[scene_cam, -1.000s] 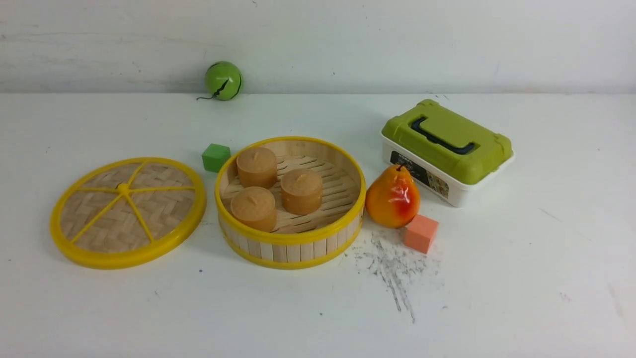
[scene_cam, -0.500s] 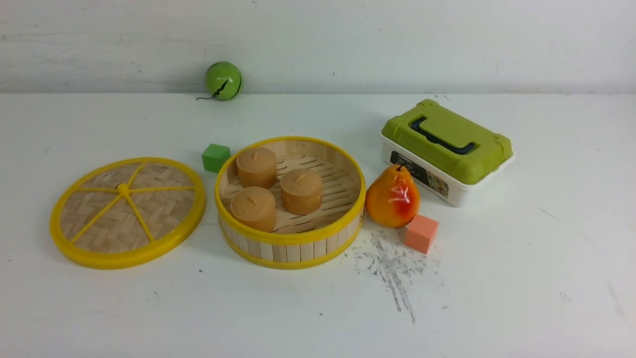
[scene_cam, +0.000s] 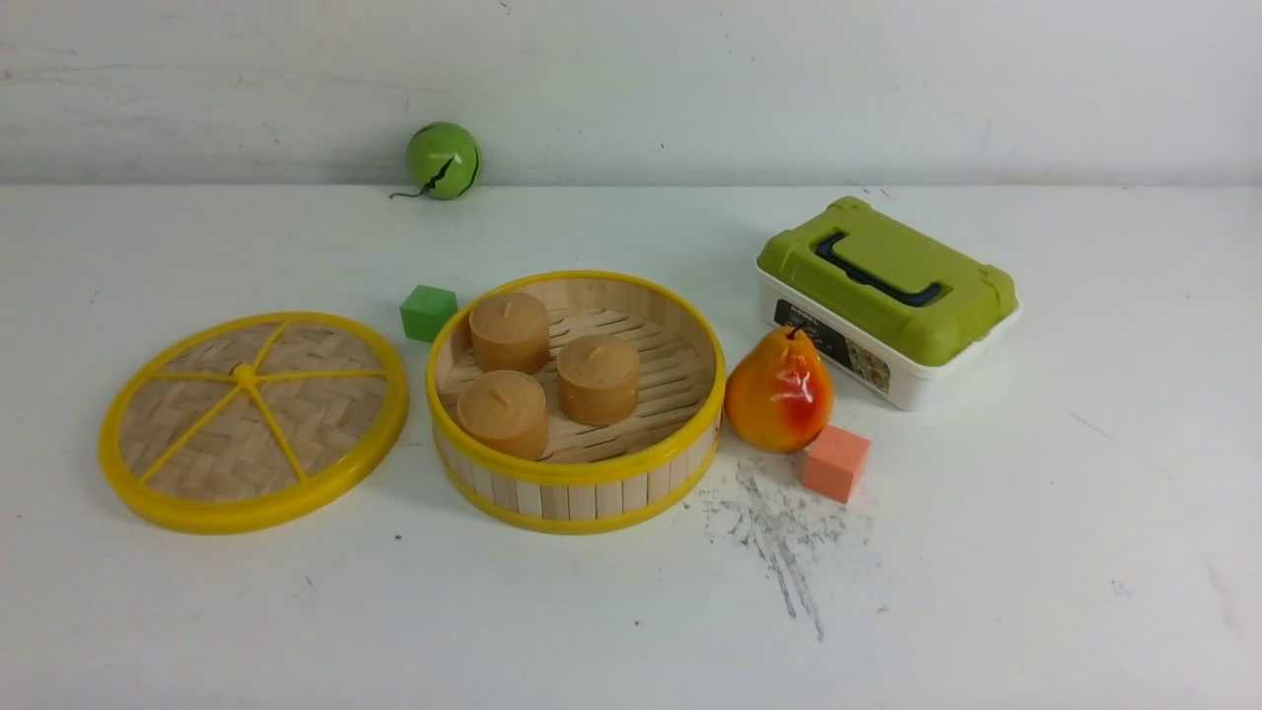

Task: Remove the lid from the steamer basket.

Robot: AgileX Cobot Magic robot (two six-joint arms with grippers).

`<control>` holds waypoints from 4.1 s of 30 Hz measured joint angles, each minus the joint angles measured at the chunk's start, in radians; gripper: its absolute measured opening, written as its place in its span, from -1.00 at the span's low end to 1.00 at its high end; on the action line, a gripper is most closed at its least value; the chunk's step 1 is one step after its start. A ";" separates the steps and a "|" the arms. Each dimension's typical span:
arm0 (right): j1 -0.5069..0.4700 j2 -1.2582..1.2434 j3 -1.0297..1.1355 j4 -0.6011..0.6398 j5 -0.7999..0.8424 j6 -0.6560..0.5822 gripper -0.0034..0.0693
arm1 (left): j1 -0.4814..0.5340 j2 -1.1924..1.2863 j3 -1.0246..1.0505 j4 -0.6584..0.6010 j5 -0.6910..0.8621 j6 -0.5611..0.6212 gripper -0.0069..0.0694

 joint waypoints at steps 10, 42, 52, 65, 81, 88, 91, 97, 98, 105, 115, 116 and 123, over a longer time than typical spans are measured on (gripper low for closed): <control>0.000 0.000 0.000 0.000 0.000 0.000 -0.25 | 0.000 0.000 0.000 0.000 0.000 0.000 -0.72; 0.000 0.000 0.000 0.000 0.000 0.000 -0.25 | 0.000 0.000 0.000 0.000 0.000 0.000 -0.66; 0.000 0.000 0.000 0.000 0.000 0.000 -0.25 | 0.000 0.000 0.000 0.000 0.000 0.000 -0.63; 0.000 0.000 0.000 0.000 0.000 0.000 -0.25 | 0.000 0.000 0.000 0.000 0.000 0.000 -0.61; 0.000 0.000 0.000 0.000 0.000 0.000 -0.25 | 0.000 0.000 0.000 0.000 0.000 0.000 -0.57; 0.000 0.000 0.000 0.000 0.000 0.000 -0.25 | 0.000 0.000 0.000 0.000 0.000 0.000 -0.55; 0.000 0.000 0.000 0.000 0.000 0.000 -0.25 | 0.000 0.000 0.000 0.000 0.000 0.000 -0.54; 0.000 0.000 0.000 0.000 0.000 0.000 -0.25 | 0.000 0.000 0.000 0.000 0.000 0.000 -0.53; 0.000 0.000 0.000 0.000 0.000 0.000 -0.25 | 0.000 0.000 0.000 0.000 0.000 0.000 -0.52; 0.000 0.000 0.000 0.000 0.000 0.000 -0.25 | 0.000 0.000 0.000 0.000 0.000 0.000 -0.50; 0.000 0.000 0.000 0.000 0.000 0.000 -0.25 | 0.000 0.000 0.000 0.000 0.000 0.000 -0.48; 0.000 0.000 0.000 0.000 0.000 0.000 -0.25 | 0.000 0.000 0.000 0.000 0.000 0.000 -0.47; 0.000 0.000 0.000 0.000 0.000 0.000 -0.25 | 0.000 0.000 0.000 0.000 0.000 0.001 -0.45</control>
